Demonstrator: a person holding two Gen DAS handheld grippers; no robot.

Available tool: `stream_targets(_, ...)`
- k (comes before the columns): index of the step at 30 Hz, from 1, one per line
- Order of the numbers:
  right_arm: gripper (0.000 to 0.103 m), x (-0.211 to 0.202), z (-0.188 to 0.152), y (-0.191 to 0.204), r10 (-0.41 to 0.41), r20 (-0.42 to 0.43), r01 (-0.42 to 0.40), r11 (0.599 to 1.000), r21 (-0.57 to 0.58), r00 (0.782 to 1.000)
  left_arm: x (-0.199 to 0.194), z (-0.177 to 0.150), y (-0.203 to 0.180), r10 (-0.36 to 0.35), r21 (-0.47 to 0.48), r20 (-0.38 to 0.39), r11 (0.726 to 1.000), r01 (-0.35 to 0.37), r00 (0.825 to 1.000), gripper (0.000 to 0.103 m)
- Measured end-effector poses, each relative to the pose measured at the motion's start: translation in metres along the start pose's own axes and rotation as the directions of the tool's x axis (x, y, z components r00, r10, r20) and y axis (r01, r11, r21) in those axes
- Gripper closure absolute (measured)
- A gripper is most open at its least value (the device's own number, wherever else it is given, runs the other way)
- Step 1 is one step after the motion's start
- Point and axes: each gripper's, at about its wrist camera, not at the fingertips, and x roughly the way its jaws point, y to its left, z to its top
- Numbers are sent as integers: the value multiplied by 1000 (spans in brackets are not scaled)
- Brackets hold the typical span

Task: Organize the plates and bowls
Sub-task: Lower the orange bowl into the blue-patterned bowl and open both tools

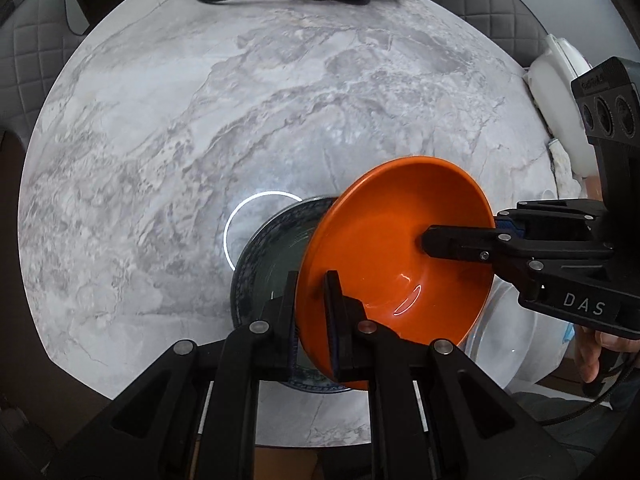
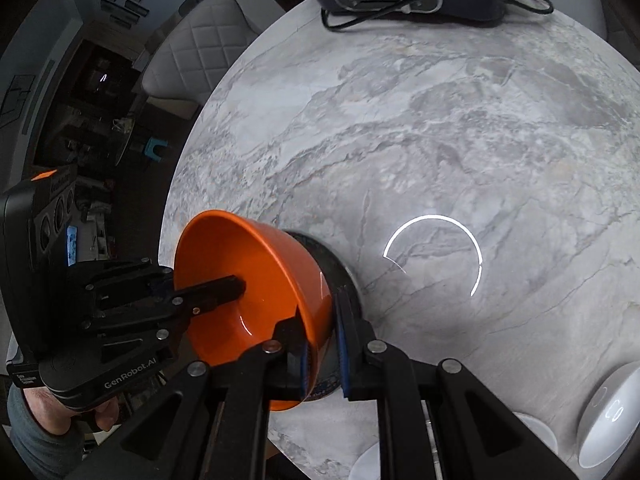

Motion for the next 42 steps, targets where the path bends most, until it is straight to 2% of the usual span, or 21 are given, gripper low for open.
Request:
stream_targets(5,90,26,-9,10,-28,-58,27,999,-22,998,16,-18,13,9,-38,-6,999,-9,1000,93)
stream_targets(10,90,42,-15,10,-57,-89,55,998,-34,994,29,-24,12,52,-26,-10,998,-52,999,93)
stream_targets(17,90,53,-17,9,-109,-89,104,993,-58,990,42,-23,13,63,-35,-6,997,-63,998,92)
stream_targets(24,91,56,-16,7,-115,-82,109,992,-67,990,42,-23,21,68,-66,25,996,-67,997,90)
stream_targets(27,87,53,-15,9,-94,-67,89,994,-70,993,35,-24,21,51,-75,62,996,-46,997,77)
stream_targets(28,87,50,-15,9,-86,-57,82,994,-71,995,31,-24,19,52,-71,74,996,-47,996,66)
stream_targets(29,87,47,-15,10,-75,-45,72,995,-72,996,27,-25,17,52,-67,91,997,-46,995,48)
stream_targets(31,83,37,-15,12,-50,-17,48,996,-75,999,16,-25,12,83,-63,125,995,-76,989,25)
stream_targets(32,79,31,-16,13,-34,1,34,996,-80,999,10,-24,9,91,-63,143,995,-83,985,23)
stream_targets(33,67,24,-17,14,-19,22,20,996,-83,1000,4,-24,7,99,-68,158,994,-89,982,21)
stream_targets(34,51,16,-19,13,-1,46,5,997,-82,999,-4,-24,6,109,-77,173,992,-97,979,12)
stream_targets(35,44,8,-20,13,21,70,-16,997,-77,997,-12,-24,5,122,-86,189,991,-107,974,3)
stream_targets(36,34,-1,-22,10,47,94,-40,997,-68,994,-21,-22,3,135,-94,209,989,-117,969,1)
stream_targets(39,18,-27,-26,-4,98,168,-95,995,-25,981,-42,-15,-8,163,-101,257,985,-141,953,1)
stream_targets(42,17,-50,-29,-25,114,229,-123,992,23,967,-52,-6,-26,171,-78,281,985,-155,944,1)
